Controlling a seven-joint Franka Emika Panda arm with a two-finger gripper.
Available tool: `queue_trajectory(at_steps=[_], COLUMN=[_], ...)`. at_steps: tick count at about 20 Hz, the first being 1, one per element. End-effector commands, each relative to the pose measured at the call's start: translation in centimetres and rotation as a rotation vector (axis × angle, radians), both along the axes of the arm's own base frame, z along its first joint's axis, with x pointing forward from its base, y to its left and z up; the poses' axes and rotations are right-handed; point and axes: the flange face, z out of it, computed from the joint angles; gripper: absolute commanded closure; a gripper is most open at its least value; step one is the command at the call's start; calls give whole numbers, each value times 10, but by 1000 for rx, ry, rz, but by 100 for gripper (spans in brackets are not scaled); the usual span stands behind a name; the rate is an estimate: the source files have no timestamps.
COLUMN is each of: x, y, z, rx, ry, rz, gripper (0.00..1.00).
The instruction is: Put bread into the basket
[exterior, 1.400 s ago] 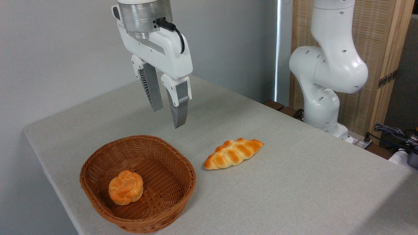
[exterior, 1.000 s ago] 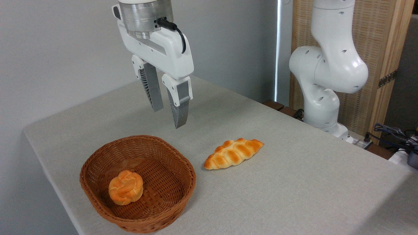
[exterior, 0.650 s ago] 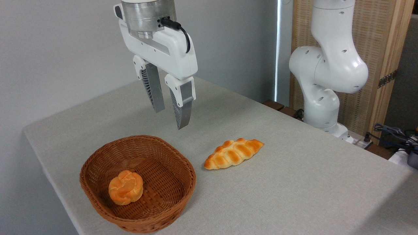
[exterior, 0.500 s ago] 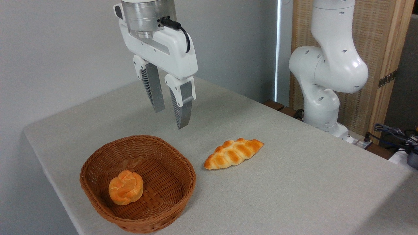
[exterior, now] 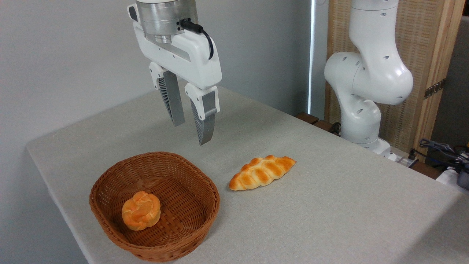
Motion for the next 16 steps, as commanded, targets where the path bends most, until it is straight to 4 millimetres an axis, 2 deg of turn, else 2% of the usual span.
queue_trajectory(at_steps=[1,3,16], x=[-4,-5,-5], y=[5,10,10], z=[6,7,7], rx=[13,11,11], ry=[-1,-1,-1], rz=[13,22,22], gripper=[0,0,0])
